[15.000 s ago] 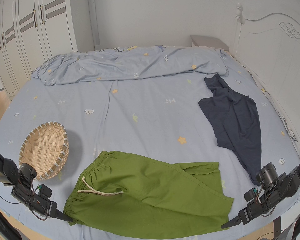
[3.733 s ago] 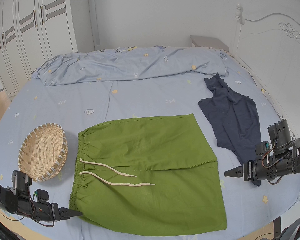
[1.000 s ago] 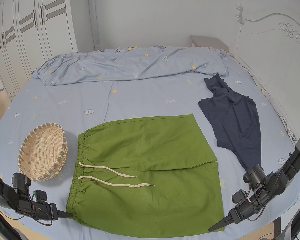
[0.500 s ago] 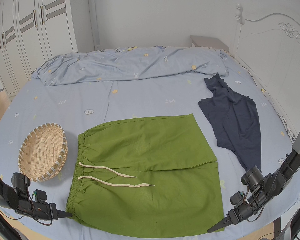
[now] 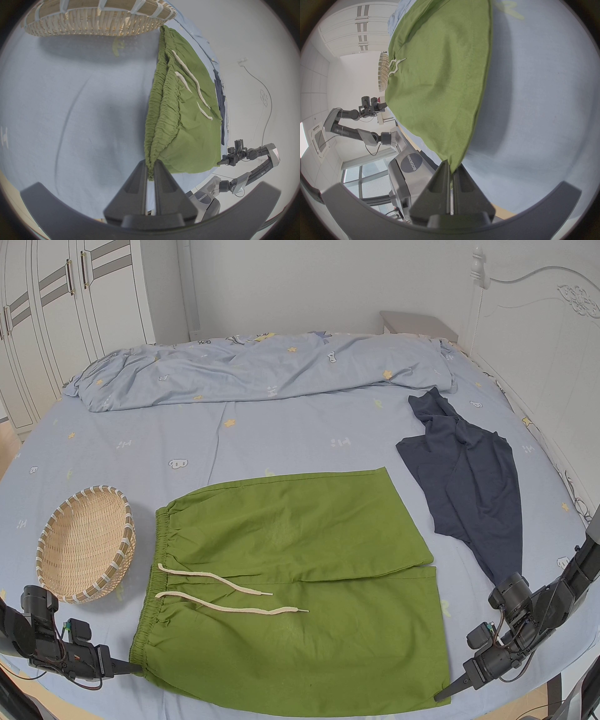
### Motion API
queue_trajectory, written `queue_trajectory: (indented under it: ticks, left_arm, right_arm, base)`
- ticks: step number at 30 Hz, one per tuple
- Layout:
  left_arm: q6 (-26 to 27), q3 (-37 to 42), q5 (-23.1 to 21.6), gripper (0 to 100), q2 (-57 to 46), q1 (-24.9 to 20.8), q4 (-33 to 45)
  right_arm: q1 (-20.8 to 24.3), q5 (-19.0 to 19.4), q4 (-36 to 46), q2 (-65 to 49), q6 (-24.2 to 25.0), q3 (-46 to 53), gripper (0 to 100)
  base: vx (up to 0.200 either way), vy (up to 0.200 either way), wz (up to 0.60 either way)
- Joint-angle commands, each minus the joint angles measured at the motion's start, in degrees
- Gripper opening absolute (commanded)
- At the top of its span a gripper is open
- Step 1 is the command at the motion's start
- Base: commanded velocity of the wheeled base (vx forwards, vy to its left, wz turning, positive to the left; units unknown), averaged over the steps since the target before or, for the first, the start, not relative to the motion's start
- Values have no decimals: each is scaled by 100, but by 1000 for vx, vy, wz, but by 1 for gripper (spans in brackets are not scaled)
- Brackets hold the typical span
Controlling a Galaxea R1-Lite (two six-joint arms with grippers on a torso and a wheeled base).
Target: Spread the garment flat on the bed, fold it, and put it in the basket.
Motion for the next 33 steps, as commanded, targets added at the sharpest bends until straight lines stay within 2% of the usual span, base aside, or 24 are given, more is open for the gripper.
queue_trajectory:
  ticks: [1,6,9,10,13,14,16,19,20,21,24,25,28,32,33]
  left_arm:
    - [-1,-5,1,0,28,51,-6]
    - [-1,-5,-7,0,11,33,-6]
    - [-19,-31,-7,0,-68,-28,-6]
    - [-19,-31,-7,0,-68,-28,-6]
    - [-27,-49,-16,0,-323,-72,12]
    - [-27,-84,-25,0,-560,-98,56]
    - [-36,-128,-25,0,-763,-98,82]
    - [-230,-207,-16,0,-1079,-116,91]
    - [-607,-330,-7,0,-1299,-177,109]
    - [-1003,-471,1,0,-1475,-292,144]
    - [-1073,-488,10,0,-1501,-309,153]
    - [-2611,-1156,54,0,-2037,-810,337]
    - [-2734,-1420,63,0,-2134,-1048,460]
    - [-2778,-1886,177,0,-2046,-1232,680]
    - [-2805,-2264,502,0,-1879,-1311,926]
  right_arm:
    - [-70,-6,268,-24,-274,-9,0]
    - [-17,-14,373,-77,-283,-44,0]
    - [18,-322,373,-420,-231,-105,0]
    - [18,-322,373,-420,-231,-105,0]
    - [62,-375,417,-1061,-37,-202,0]
    - [185,-375,611,-1536,288,-378,0]
    - [308,-463,980,-1932,561,-668,0]
    - [536,-1069,1393,-2292,728,-976,0]
    - [747,-1579,1402,-2441,763,-1037,0]
    - [897,-1887,1402,-2529,824,-1072,0]
    - [923,-1930,1402,-2547,833,-1081,0]
    - [1371,-2449,1419,-2854,1299,-1477,0]
    - [1582,-2642,1445,-2942,1395,-1775,0]
    - [1591,-2686,1507,-2916,1360,-2162,0]
    - [1591,-2704,1516,-2819,1360,-2443,0]
  base:
    - [0,0,0]
    - [0,0,0]
    - [0,0,0]
    - [0,0,0]
    - [0,0,0]
    - [0,0,0]
    - [0,0,0]
    - [0,0,0]
    - [0,0,0]
    - [0,0,0]
    - [0,0,0]
    - [0,0,0]
    - [0,0,0]
    - [0,0,0]
    - [0,0,0]
